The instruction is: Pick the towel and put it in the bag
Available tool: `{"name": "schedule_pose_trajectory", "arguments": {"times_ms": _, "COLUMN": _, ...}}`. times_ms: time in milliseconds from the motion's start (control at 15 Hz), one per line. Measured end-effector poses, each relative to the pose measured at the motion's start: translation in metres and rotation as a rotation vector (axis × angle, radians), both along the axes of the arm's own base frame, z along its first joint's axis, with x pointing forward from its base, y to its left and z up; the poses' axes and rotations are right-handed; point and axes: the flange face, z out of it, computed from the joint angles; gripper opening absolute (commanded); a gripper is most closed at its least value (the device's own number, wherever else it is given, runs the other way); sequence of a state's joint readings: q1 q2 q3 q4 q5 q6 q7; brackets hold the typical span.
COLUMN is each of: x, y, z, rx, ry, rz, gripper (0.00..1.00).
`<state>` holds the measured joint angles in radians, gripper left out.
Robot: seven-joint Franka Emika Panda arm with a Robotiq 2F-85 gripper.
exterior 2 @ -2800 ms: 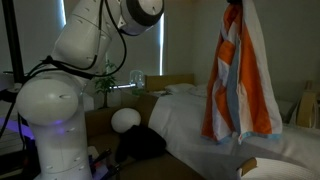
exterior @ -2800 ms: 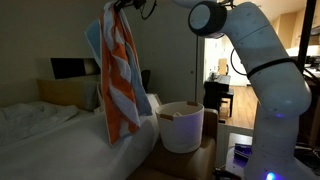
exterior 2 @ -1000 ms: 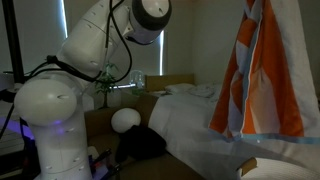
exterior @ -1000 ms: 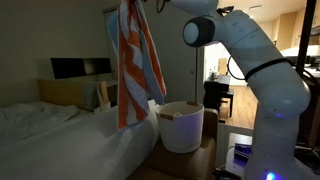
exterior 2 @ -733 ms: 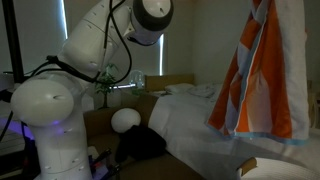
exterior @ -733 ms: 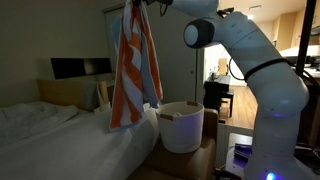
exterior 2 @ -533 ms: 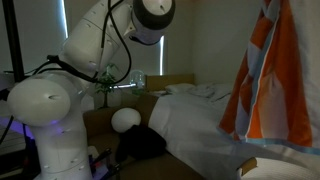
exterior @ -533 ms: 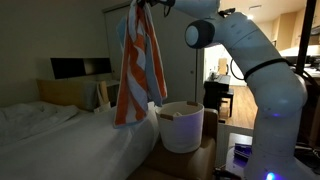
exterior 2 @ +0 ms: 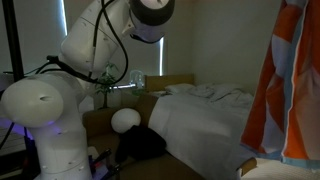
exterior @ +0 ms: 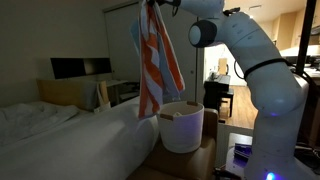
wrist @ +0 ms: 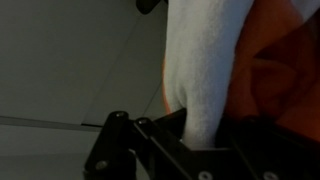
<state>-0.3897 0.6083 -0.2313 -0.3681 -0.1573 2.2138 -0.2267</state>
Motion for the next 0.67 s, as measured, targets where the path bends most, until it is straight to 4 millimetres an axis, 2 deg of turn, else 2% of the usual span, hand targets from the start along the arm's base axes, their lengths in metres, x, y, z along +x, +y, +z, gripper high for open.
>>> {"name": "schedule_pose_trajectory", "arguments": {"times_ms": 200, "x": -0.012, "y": -0.022, "z": 0.000, "rx": 0.022, "ry": -0.024, "rz": -0.052, "gripper": 0.05}}
{"name": "schedule_pose_trajectory", "arguments": {"times_ms": 400, "x": -0.028, "y": -0.053, "z": -0.003, "rx": 0.044, "ry": -0.027, "rz": -0.097, "gripper": 0.05}}
{"name": "schedule_pose_trajectory", "arguments": {"times_ms": 667, "x": -0.043, "y": -0.098, "z": -0.021, "rx": 0.115, "ry": -0.026, "rz": -0.125, "gripper": 0.05}}
